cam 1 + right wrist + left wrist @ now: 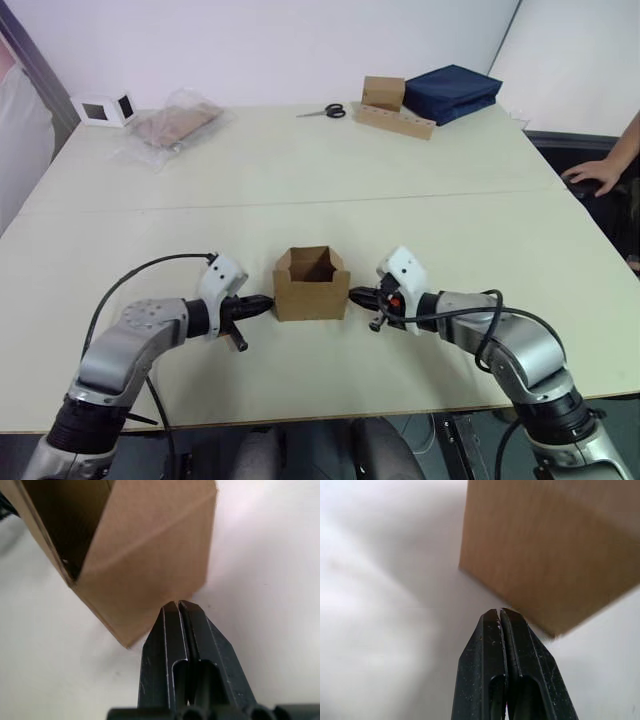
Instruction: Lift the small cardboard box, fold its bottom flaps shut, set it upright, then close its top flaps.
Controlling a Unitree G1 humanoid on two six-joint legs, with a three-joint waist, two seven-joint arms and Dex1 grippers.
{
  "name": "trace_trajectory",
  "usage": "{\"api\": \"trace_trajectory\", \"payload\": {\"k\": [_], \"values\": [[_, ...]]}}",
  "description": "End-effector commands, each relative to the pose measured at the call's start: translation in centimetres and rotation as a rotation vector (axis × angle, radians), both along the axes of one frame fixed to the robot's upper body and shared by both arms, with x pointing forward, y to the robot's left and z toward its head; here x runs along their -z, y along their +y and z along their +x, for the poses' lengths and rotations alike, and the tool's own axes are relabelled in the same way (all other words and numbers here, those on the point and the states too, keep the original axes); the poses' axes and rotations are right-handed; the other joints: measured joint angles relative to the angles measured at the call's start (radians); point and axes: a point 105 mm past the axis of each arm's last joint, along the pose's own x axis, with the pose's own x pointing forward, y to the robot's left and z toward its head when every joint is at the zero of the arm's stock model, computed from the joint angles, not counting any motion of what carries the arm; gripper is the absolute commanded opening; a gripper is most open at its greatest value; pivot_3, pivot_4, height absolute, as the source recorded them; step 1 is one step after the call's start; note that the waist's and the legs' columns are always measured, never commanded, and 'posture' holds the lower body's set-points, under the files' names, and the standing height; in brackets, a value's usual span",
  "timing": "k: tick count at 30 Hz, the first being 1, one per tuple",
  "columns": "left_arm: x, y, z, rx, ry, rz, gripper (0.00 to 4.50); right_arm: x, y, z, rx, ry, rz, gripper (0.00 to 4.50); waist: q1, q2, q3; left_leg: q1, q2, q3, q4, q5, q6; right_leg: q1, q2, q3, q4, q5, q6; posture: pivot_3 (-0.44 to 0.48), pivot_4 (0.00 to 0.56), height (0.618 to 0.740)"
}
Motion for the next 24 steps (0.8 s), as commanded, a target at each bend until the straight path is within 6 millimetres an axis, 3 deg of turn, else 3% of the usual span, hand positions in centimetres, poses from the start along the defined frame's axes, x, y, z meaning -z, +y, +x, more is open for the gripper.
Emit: {"api": "trace_trajectory", "payload": {"k": [1,7,12,16,24], "values": [[-1.9,1.7,0.0,-0.025,-0.066,-0.014,0.02,-2.2,-1.3,0.9,0.020,-0.108,0.017,0.00,0.000,0.000,0.000,0.000,0.000,0.000,0.000,0.000,0.000,0.000,0.000,0.000,0.000,0.000,0.000,0.000,0.150,0.740],[-7.1,0.5,-0.6,0.070,-0.131,-0.269,0.02,-6.0,-1.8,2.1,0.008,-0.218,0.148,0.00,0.005,0.000,0.000,0.000,0.000,0.000,0.000,0.000,0.000,0.000,0.000,0.000,0.000,0.000,0.000,0.000,0.150,0.740],[-9.0,-0.7,-0.2,0.111,-0.155,-0.315,0.02,-7.9,-0.3,1.4,-0.119,-0.237,0.252,0.00,0.000,0.000,0.000,0.000,0.000,0.000,0.000,0.000,0.000,0.001,0.000,0.000,0.000,0.000,0.000,0.000,0.150,0.740],[-8.8,-1.4,0.1,0.137,-0.147,-0.307,0.02,-7.2,0.7,1.4,-0.177,-0.206,0.260,0.00,-0.002,0.000,0.000,0.000,0.000,0.000,0.000,0.000,0.000,0.001,0.000,0.000,0.000,0.000,0.000,0.000,0.150,0.740],[-6.5,-2.5,0.5,0.175,-0.101,-0.245,0.02,-4.4,2.4,1.0,-0.248,-0.114,0.253,0.00,-0.001,0.000,0.000,0.001,0.000,0.000,0.000,0.000,0.000,0.001,0.000,0.000,0.000,0.000,0.000,0.000,0.150,0.740]]}}
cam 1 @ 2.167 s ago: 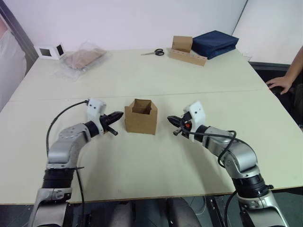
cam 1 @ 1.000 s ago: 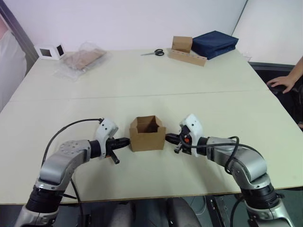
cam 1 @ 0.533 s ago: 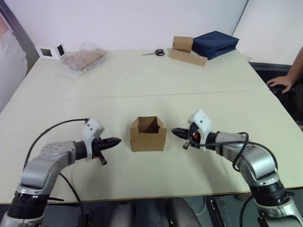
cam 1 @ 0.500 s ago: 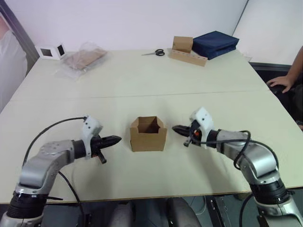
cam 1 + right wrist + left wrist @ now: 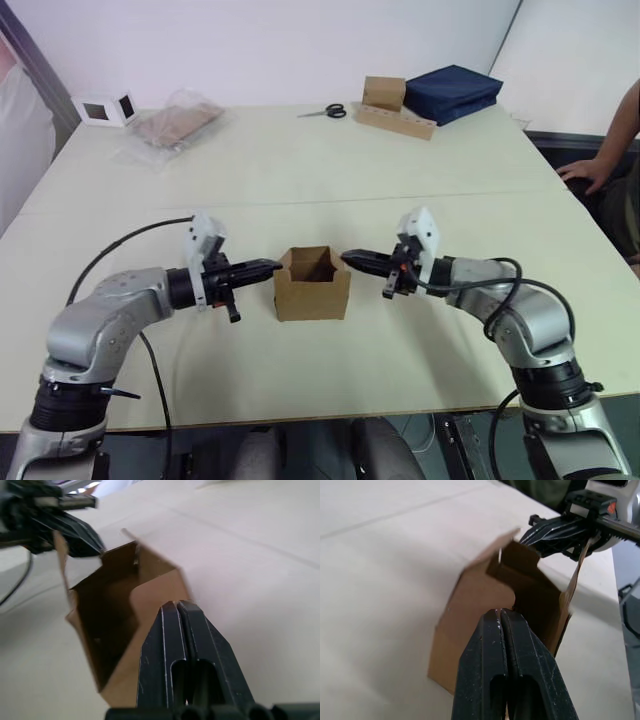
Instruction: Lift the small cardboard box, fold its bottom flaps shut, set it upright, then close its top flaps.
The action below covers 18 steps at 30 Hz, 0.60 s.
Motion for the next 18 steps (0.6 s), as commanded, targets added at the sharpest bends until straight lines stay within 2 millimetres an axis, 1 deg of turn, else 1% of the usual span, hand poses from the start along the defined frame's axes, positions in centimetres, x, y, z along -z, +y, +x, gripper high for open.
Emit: {"api": "trace_trajectory", "payload": {"k": [1,3,5,7,9,12,14,16,18], "values": [[0.3,-0.7,0.1,0.032,-0.033,0.027,0.02,0.8,0.7,-0.2,-0.037,-0.013,-0.023,0.00,0.000,0.000,0.000,0.000,0.000,0.000,0.000,0.000,0.000,0.000,0.000,0.000,0.000,0.000,0.000,0.000,0.150,0.740],[1.1,-0.8,0.3,0.031,-0.021,0.042,0.02,1.7,0.7,-0.2,-0.042,-0.001,-0.043,0.00,0.000,0.000,0.000,0.000,0.000,0.000,0.000,0.000,0.000,0.000,0.000,0.000,0.000,0.000,0.000,0.000,0.150,0.740],[1.6,-0.7,0.5,0.022,-0.020,0.061,0.02,2.1,0.7,-0.1,-0.036,0.010,-0.050,0.00,0.000,0.000,-0.001,0.000,0.000,0.000,0.000,0.000,0.000,0.000,0.000,0.000,0.000,0.000,0.000,0.000,0.150,0.740],[2.1,-0.7,0.6,0.023,-0.021,0.074,0.02,2.5,0.6,0.0,-0.034,0.008,-0.065,0.00,0.000,0.000,-0.003,0.002,0.000,0.000,0.000,0.000,0.000,0.002,0.000,0.000,0.000,0.000,0.000,0.000,0.150,0.740],[2.9,-0.5,0.6,0.017,-0.012,0.099,0.02,3.3,0.4,0.1,-0.026,0.014,-0.095,0.00,0.001,0.000,-0.004,0.005,0.000,0.000,0.000,0.000,0.000,0.005,0.000,0.000,0.000,0.000,0.000,0.000,0.150,0.740],[3.3,-0.3,0.6,0.009,-0.009,0.107,0.02,3.7,0.3,0.1,-0.020,0.017,-0.107,0.00,0.001,0.000,-0.006,0.020,0.000,0.000,-0.004,-0.001,0.001,0.021,0.000,0.000,-0.007,0.000,0.000,0.000,0.150,0.740],[3.2,-0.3,0.6,0.009,-0.012,0.101,0.02,3.4,0.4,0.1,-0.020,0.007,-0.097,0.00,0.001,0.000,-0.006,0.024,0.000,0.000,-0.005,-0.001,0.002,0.026,0.000,0.000,-0.008,0.000,0.000,0.000,0.150,0.740],[2.7,-0.3,0.7,0.008,-0.020,0.084,0.02,2.2,0.6,0.2,-0.018,-0.013,-0.053,0.00,0.001,0.000,-0.006,0.029,0.000,0.000,-0.006,-0.002,0.004,0.031,0.000,0.000,-0.010,0.000,0.000,0.000,0.150,0.740],[2.2,-0.4,0.7,0.010,-0.029,0.069,0.02,0.7,0.7,0.2,-0.017,-0.034,-0.009,0.00,0.001,0.000,-0.006,0.030,0.000,0.000,-0.006,-0.003,0.005,0.033,0.000,0.000,-0.011,0.000,0.000,0.000,0.150,0.740]]}}
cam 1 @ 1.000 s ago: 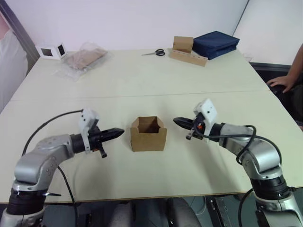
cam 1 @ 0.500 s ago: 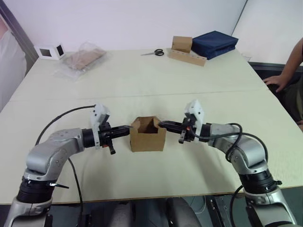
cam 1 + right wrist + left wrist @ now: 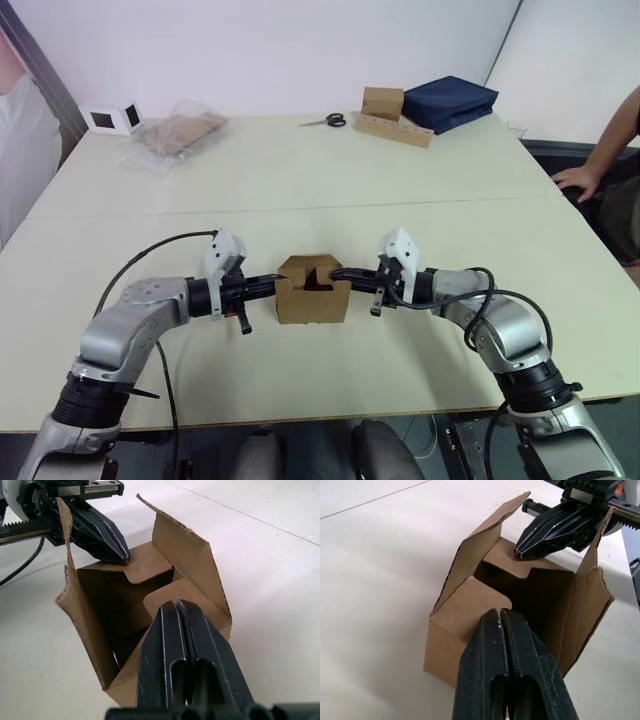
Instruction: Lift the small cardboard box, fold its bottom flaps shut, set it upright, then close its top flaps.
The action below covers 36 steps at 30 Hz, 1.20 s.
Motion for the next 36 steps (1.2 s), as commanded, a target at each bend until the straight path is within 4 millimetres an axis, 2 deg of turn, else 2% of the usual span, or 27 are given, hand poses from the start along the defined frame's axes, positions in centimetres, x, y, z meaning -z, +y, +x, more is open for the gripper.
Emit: {"api": "trace_trajectory", "payload": {"k": [1,5,8,11,15,17,22,27,36], "values": [[-0.4,0.1,0.1,-0.012,0.000,-0.008,0.02,-2.8,0.2,-0.1,0.003,-0.036,0.089,0.00,0.000,0.000,0.000,0.000,0.000,0.000,0.000,0.000,0.000,0.000,0.000,0.000,0.000,0.000,0.000,0.000,0.150,0.740],[-2.4,0.0,-0.1,-0.008,-0.028,-0.066,0.02,-6.7,-0.2,-0.7,0.003,-0.083,0.198,0.00,0.001,0.000,0.001,-0.001,0.000,0.000,0.000,0.000,0.000,-0.001,0.000,0.000,0.000,0.000,0.000,0.000,0.150,0.740],[-3.8,0.1,-0.3,-0.014,-0.039,-0.103,0.02,-8.4,-0.5,-1.4,-0.004,-0.097,0.234,0.00,0.001,0.000,0.001,-0.003,0.000,0.000,0.000,0.000,0.000,-0.002,0.000,0.000,0.000,0.000,0.000,0.000,0.150,0.740],[-5.2,1.4,-0.4,-0.038,-0.064,-0.094,0.02,-9.5,-0.4,-3.0,-0.047,-0.101,0.230,0.00,0.001,0.000,0.001,-0.004,0.000,-0.001,0.000,0.000,0.000,-0.003,0.000,0.000,0.000,0.000,0.000,0.000,0.150,0.740],[-5.7,2.7,0.2,-0.071,-0.067,-0.075,0.02,-8.4,0.6,-5.4,-0.136,-0.054,0.139,0.00,0.000,0.000,0.001,-0.006,0.000,-0.001,0.000,0.000,0.000,-0.006,0.000,0.000,0.000,0.000,0.000,0.000,0.150,0.740],[-5.7,3.4,1.2,-0.097,-0.071,-0.064,0.02,-7.2,1.3,-6.3,-0.175,-0.023,0.083,0.00,0.001,0.000,0.001,-0.006,0.000,0.000,0.000,0.000,0.000,-0.006,0.000,0.000,0.000,0.000,0.000,0.000,0.150,0.740],[-4.9,3.7,4.0,-0.115,-0.087,-0.045,0.02,-5.9,2.6,-6.7,-0.203,0.022,0.061,0.00,0.002,0.000,0.001,-0.007,0.000,0.000,0.000,0.000,0.000,-0.006,0.000,-0.001,0.000,0.000,0.000,0.000,0.150,0.740],[-3.4,2.1,6.8,-0.071,-0.092,-0.038,0.02,-5.2,3.4,-5.6,-0.198,0.033,0.054,0.00,0.002,-0.001,0.001,-0.009,0.000,0.000,0.001,0.000,0.000,-0.007,0.000,-0.001,-0.001,0.000,0.000,0.000,0.150,0.740],[-0.6,-2.0,8.6,0.078,-0.077,-0.016,0.02,-4.5,3.7,-4.2,-0.179,0.028,0.014,0.00,0.000,-0.001,0.001,-0.016,0.000,0.000,0.002,0.000,0.000,-0.015,0.000,-0.001,0.000,0.000,0.000,0.000,0.150,0.740]]}}
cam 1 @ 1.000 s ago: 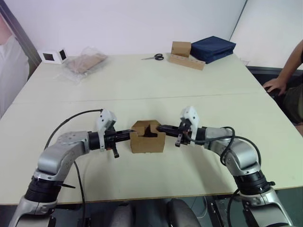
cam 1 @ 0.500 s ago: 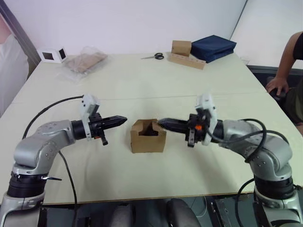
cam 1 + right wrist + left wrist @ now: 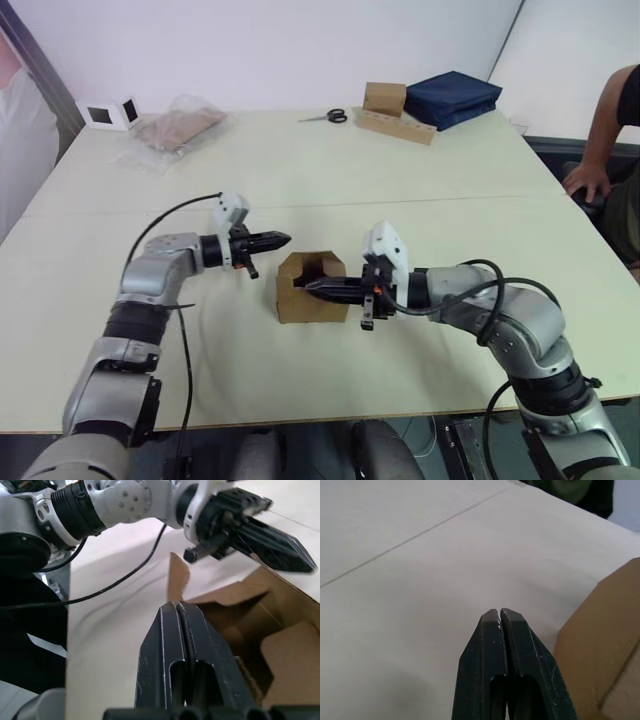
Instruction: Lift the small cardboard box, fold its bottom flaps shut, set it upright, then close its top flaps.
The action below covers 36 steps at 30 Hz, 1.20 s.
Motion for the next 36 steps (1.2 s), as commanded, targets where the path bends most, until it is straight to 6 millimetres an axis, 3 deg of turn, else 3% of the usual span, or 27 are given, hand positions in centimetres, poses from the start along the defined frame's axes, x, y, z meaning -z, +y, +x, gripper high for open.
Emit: {"api": "trace_trajectory", "payload": {"k": [1,21,32,36], "values": [[-0.4,-1.2,0.2,0.076,-0.054,0.023,0.02,-0.7,0.4,0.0,-0.020,-0.045,0.011,0.00,-0.001,0.000,0.000,0.000,0.000,0.000,0.000,0.000,0.000,0.000,0.000,0.000,0.000,0.000,0.000,0.000,0.150,0.740],[0.4,-2.8,-1.5,0.252,-0.089,0.043,0.02,2.1,0.9,1.5,0.029,0.010,-0.032,0.00,-0.001,0.000,0.000,0.000,0.000,0.000,0.000,0.000,0.000,0.000,0.000,0.000,0.000,0.000,0.000,0.000,0.150,0.740],[0.4,-2.2,-1.4,0.223,-0.101,0.052,0.02,4.9,0.5,1.9,0.057,0.048,-0.124,0.00,-0.001,0.000,0.000,0.000,0.000,0.000,0.000,0.000,0.000,0.000,0.000,0.000,0.000,0.000,0.000,0.000,0.150,0.740],[-0.2,-1.4,-1.1,0.188,-0.121,0.048,0.02,5.0,0.7,2.2,0.060,0.047,-0.121,0.00,-0.001,0.000,0.000,0.000,0.000,-0.001,0.000,0.000,0.000,0.000,0.000,0.000,0.001,0.000,0.000,0.000,0.150,0.740]]}}
